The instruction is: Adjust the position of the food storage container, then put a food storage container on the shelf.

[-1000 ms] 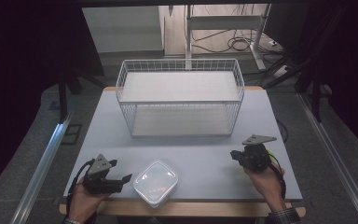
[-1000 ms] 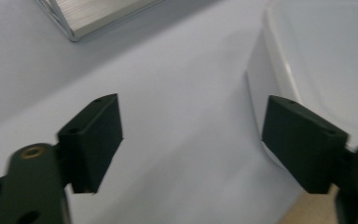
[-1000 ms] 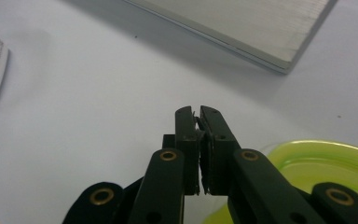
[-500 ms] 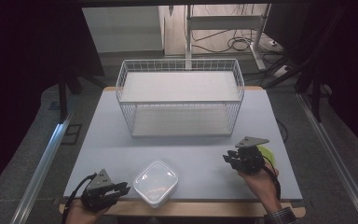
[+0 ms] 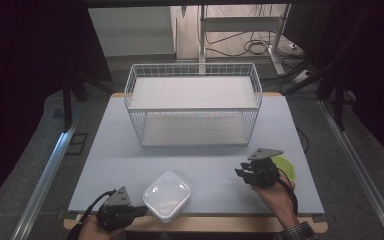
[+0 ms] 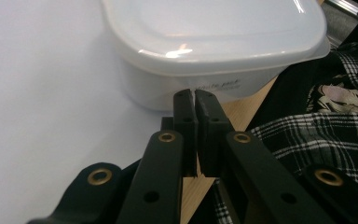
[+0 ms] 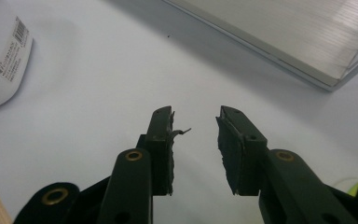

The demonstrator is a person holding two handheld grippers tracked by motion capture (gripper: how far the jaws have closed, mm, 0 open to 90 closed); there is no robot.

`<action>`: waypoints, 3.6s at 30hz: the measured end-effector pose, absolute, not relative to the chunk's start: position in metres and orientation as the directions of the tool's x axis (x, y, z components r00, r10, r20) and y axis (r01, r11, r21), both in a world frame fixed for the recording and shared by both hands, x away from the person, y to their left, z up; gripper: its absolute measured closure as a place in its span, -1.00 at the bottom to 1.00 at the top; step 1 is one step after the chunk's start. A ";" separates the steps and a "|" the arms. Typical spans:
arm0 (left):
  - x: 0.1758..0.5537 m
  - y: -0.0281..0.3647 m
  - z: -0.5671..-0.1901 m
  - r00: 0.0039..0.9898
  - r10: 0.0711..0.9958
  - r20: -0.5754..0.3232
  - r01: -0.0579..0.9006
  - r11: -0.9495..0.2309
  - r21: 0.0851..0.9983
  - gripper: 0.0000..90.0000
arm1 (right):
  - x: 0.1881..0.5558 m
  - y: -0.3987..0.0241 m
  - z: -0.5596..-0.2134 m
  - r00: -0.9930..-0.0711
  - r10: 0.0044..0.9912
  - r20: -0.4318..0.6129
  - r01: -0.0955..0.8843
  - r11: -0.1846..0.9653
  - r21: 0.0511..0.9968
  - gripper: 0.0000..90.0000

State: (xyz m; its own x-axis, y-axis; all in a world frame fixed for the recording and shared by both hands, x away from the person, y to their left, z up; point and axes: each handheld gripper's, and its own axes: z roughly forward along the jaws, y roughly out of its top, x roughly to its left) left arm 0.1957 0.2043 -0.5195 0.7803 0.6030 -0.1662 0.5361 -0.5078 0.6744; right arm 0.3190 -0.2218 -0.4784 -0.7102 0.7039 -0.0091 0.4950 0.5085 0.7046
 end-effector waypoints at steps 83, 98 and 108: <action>0.269 0.167 -0.510 0.695 0.708 -0.125 0.501 -0.353 0.790 -0.54 | 0.314 -0.192 -0.488 -0.749 0.663 -0.005 0.453 0.518 0.725 -0.22; 0.256 0.173 -0.514 0.721 0.691 -0.056 0.444 -0.398 0.803 -0.90 | 0.306 -0.196 -0.489 -0.759 0.650 0.038 0.444 0.474 0.760 -0.85; 0.258 0.172 -0.518 0.717 0.695 -0.057 0.439 -0.386 0.811 -1.00 | 0.305 -0.196 -0.490 -0.763 0.646 0.027 0.434 0.480 0.763 -0.94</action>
